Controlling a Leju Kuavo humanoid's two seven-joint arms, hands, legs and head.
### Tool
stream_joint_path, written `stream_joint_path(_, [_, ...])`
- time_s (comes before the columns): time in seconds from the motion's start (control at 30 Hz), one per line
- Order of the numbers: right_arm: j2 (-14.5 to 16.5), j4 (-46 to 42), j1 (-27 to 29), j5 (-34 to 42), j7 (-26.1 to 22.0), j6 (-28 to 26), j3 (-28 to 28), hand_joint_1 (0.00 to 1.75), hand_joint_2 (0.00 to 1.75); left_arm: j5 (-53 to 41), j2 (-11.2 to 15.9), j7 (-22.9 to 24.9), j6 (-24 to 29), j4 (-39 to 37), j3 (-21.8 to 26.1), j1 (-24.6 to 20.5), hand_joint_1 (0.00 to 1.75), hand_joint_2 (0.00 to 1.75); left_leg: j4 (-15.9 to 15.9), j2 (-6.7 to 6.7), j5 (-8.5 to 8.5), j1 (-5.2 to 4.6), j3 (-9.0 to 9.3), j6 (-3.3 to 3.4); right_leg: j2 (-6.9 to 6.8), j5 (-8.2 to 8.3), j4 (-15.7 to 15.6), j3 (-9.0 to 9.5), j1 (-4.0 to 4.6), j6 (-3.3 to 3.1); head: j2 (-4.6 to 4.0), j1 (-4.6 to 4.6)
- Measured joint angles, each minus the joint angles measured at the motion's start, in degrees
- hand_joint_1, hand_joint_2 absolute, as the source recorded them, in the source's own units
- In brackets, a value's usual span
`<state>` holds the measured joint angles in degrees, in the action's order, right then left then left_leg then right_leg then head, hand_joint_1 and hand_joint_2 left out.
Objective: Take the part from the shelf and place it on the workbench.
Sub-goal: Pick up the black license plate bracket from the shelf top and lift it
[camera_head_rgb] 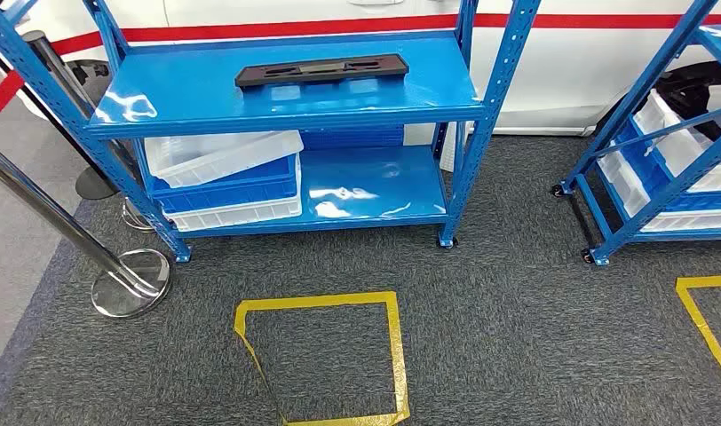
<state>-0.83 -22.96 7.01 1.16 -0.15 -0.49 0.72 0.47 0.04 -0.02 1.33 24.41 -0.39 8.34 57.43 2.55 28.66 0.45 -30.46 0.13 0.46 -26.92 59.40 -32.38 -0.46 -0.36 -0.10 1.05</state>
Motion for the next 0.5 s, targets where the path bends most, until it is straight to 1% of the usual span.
stream_joint_path(0.07, [-0.19,0.01,-0.43,1.14,-0.13,-0.55,0.27,0.0,1.75,0.48,0.09,-0.14,1.03,-0.15,0.04,-0.47,0.0,1.75,0.0,0.0,0.0,0.0,0.02,0.0,0.0,0.0,0.0,0.03,0.0,0.0,0.0,-0.01])
stream_joint_path(0.23, [-1.45,0.27,-2.32,7.2,-0.72,-3.51,2.29,0.0,1.75,2.96,0.59,-0.85,6.45,-1.18,0.71,-2.71,0.0,1.75,0.01,0.0,-0.01,0.0,0.08,0.0,-0.01,0.02,0.0,0.09,0.0,0.02,0.0,-0.02])
stream_joint_path(0.5, [-4.15,1.75,-5.29,17.66,-2.81,-9.35,6.98,0.0,1.75,7.38,1.01,-2.17,15.02,-3.3,2.42,-6.03,0.0,1.75,0.04,0.0,-0.01,-0.01,0.11,0.0,0.0,0.02,0.0,0.07,-0.01,0.02,0.01,-0.02])
